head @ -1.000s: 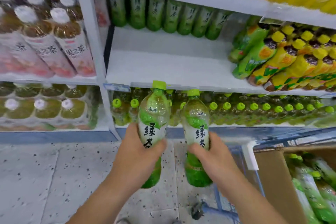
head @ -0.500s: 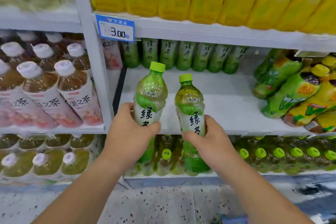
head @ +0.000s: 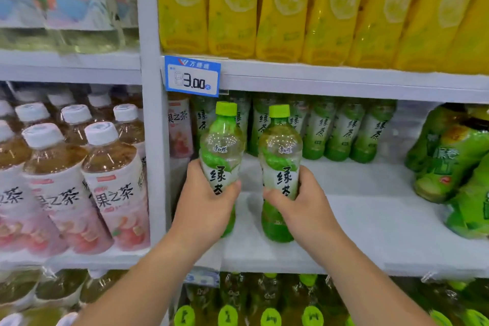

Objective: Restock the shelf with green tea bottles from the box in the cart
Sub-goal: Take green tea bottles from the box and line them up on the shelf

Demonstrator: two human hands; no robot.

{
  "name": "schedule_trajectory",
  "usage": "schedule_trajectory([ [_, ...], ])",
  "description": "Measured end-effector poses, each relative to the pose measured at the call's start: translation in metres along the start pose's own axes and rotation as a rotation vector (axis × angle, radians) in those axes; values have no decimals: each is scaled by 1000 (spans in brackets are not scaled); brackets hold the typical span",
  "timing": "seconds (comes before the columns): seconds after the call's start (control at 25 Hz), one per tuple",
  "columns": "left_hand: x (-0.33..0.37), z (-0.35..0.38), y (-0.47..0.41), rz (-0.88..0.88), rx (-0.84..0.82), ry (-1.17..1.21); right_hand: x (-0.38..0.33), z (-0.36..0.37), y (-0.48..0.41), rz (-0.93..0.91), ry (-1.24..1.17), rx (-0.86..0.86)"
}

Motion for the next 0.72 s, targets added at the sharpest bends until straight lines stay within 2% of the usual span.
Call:
schedule_trajectory([
  [0.12,-15,6,-8,72,33,47,14,11,-7,-111,-58,-1],
  [0.28,-25,11,-13,126,61,97,25,20,-9,-235,-98,-84],
  [0.4,-37,10,-9,127,68,-7,29,18,-9,-253,-102,-117],
  [0.56,-52,8,1,113,46,-250,37,10,0,-255,96,-195],
  [0.72,-50,14,-6,84,49,-244,40,5,-3,-275,290,-130],
])
Point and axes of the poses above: each hand's wrist, its own y-axis away from the middle knuckle, its own z-axis out of the palm, x = y × z, the point moved 3 cm from there along -y, towards the middle knuckle, and after that the axes turned 8 degrees about -y, right-handed, at the moved point
